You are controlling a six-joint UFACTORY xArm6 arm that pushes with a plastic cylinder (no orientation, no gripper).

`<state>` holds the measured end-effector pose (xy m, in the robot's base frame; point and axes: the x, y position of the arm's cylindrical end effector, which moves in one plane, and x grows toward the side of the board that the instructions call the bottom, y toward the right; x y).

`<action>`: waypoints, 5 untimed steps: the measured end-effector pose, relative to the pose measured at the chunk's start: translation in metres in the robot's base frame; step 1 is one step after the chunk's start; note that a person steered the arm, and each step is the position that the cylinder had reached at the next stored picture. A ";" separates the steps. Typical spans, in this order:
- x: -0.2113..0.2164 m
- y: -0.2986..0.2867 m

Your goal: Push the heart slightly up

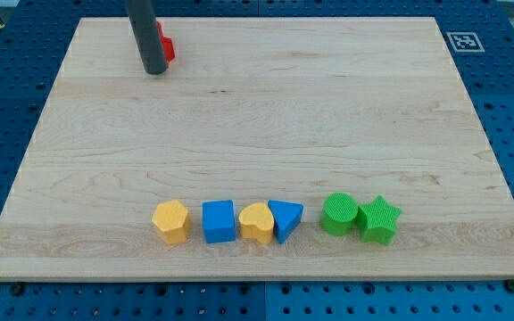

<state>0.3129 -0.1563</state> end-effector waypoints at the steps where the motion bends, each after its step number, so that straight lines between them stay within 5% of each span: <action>1: 0.001 0.001; 5: 0.073 0.057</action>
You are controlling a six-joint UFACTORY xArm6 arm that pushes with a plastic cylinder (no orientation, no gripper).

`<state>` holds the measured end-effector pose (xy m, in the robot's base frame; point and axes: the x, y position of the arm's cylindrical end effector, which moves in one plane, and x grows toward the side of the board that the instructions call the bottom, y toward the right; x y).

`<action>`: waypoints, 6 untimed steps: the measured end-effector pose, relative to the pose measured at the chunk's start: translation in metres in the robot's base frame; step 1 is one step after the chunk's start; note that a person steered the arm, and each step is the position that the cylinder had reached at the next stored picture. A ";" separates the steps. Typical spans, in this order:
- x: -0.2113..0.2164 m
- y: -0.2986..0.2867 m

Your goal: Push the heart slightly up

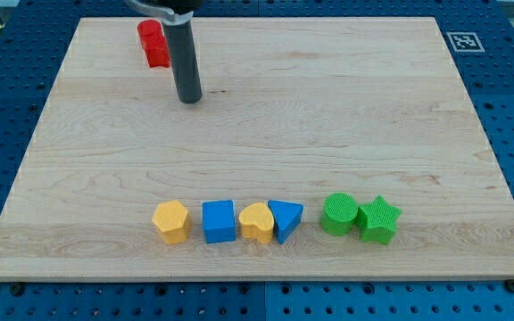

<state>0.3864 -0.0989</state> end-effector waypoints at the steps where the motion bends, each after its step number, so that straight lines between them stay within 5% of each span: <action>1: 0.049 -0.004; 6: 0.151 -0.134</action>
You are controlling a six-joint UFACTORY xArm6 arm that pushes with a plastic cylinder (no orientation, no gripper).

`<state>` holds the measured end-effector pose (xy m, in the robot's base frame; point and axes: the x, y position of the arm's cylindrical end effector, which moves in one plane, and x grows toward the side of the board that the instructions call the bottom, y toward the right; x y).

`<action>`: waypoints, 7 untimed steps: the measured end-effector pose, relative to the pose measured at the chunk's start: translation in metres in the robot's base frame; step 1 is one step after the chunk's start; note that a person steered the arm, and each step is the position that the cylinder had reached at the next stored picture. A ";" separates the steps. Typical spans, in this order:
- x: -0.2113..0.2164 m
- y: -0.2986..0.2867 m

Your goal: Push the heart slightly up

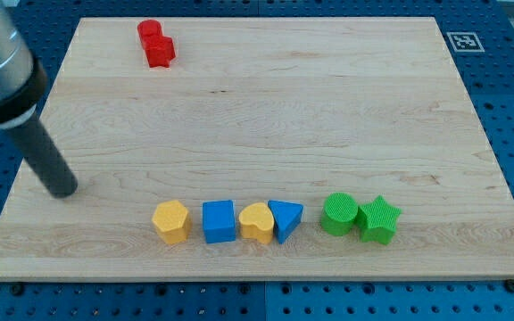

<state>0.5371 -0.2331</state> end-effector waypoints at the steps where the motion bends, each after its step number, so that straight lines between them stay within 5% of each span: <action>1: 0.051 0.019; 2: 0.082 0.068; 4: 0.069 0.220; 5: 0.031 0.220; 7: 0.058 0.217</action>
